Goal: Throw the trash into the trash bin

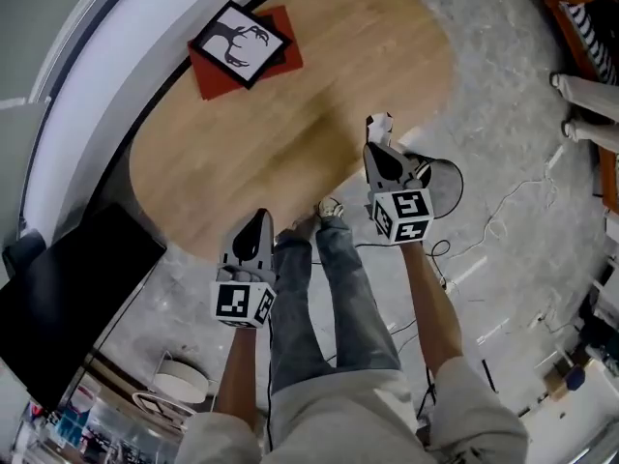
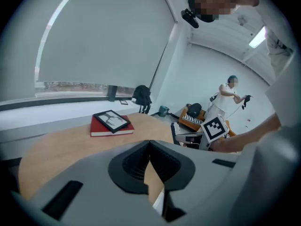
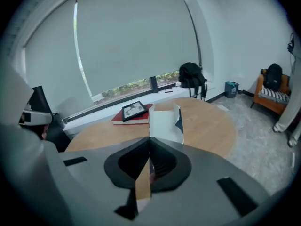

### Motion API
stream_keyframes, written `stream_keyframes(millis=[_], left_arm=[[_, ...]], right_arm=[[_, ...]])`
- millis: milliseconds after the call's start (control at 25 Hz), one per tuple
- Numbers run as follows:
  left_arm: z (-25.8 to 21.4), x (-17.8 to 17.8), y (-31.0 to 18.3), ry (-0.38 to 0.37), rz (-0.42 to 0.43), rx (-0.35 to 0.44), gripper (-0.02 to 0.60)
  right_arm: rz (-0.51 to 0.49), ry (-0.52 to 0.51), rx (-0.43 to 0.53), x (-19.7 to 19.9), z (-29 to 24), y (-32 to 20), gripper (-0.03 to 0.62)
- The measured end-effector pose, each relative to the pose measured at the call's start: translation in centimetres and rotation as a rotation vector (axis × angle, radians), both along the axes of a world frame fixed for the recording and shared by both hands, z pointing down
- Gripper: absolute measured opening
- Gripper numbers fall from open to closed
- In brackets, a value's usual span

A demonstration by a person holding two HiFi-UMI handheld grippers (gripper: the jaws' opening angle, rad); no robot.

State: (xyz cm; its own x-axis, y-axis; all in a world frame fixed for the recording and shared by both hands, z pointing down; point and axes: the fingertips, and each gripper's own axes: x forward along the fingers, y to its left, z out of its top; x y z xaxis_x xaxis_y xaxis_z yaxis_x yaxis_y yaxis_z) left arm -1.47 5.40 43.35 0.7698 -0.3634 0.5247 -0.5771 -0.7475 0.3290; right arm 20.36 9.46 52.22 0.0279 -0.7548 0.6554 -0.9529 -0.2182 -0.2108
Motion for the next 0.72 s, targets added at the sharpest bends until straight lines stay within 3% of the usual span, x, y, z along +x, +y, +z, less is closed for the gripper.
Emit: stream_keyframes(millis=[320, 600, 720], left_arm=[[0.4, 10.4, 5.5, 0.002, 0.246, -0.005, 0.018], [2.1, 17.3, 10.9, -0.009, 0.485, -0.037, 0.018], [2.9, 19.5, 13.8, -0.01, 0.54, -0.048, 0.018]], right_arm=[[0.262, 0.013, -0.051, 9.6, 1.5, 12.8, 0.032], [0.488, 0.012, -0.128, 13.6, 3.9, 24.6, 0.032], [0.541, 0.007, -0.154, 15.1, 5.3, 28.6, 0.032]])
